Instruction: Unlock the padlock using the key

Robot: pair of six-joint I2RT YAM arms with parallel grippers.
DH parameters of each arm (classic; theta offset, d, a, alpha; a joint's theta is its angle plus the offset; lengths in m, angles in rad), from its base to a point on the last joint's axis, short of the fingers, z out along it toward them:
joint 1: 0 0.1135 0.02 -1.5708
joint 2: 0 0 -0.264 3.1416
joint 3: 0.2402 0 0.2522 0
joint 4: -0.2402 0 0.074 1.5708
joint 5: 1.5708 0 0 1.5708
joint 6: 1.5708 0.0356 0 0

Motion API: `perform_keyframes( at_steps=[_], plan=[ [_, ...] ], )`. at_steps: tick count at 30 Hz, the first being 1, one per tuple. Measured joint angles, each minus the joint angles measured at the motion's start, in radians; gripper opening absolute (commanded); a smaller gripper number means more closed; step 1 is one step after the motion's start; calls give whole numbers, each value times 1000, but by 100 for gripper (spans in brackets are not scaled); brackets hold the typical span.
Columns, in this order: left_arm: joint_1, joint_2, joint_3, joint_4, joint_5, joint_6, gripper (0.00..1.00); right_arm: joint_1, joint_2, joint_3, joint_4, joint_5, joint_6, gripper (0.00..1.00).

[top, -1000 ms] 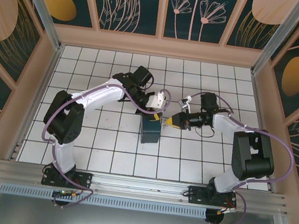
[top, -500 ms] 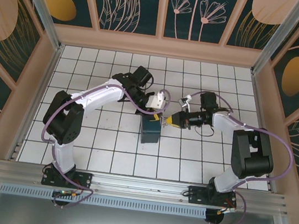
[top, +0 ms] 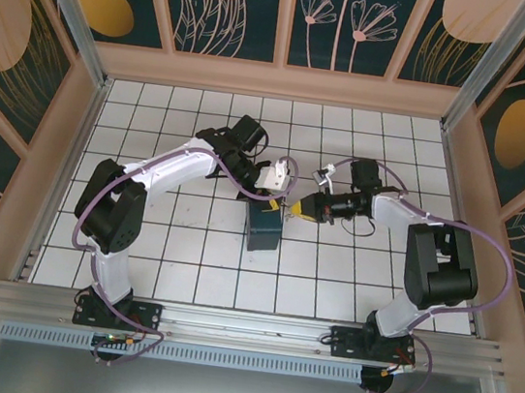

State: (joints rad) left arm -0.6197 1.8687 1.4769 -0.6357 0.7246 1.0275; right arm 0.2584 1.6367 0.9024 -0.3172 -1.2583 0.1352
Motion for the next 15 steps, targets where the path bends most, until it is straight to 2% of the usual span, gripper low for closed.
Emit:
perform_keyframes(
  at_steps=[15],
  plan=[
    [1,-6,-8,0,2,21,32,13,1,3,-20,0,-19,0]
  ],
)
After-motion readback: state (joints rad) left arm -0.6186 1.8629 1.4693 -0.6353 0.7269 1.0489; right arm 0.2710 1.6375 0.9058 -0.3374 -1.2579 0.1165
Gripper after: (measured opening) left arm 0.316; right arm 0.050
